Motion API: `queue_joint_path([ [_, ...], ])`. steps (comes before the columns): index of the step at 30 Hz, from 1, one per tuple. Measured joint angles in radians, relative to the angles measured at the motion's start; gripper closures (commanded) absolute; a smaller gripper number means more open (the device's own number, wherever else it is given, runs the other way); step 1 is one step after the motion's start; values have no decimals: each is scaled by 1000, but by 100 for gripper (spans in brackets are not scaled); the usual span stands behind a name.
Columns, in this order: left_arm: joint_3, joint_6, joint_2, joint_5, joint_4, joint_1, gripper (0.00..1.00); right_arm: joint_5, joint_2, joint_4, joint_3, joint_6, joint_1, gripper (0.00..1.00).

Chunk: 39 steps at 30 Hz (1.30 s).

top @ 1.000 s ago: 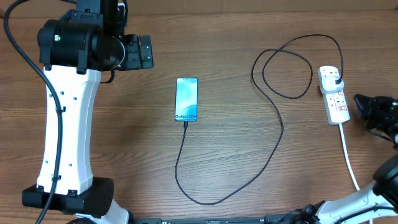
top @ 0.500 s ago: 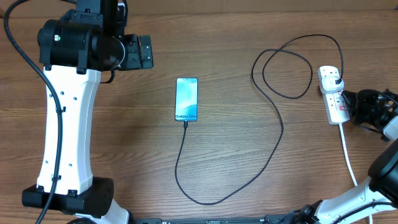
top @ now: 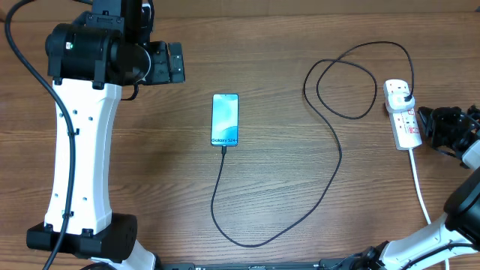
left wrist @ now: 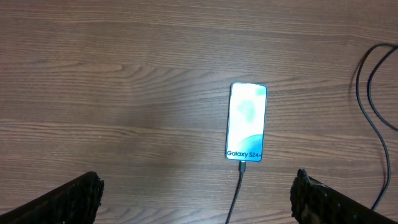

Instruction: Plug charger to phone and switch on socket

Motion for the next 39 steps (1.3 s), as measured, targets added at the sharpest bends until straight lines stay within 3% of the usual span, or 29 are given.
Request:
queue_joint_path([
  [21, 0, 0, 0, 0, 0, 0, 1, -82, 116, 137, 2, 66, -2, 96],
  [39, 0, 0, 0, 0, 0, 0, 0, -95, 125, 125, 3, 85, 0, 96],
])
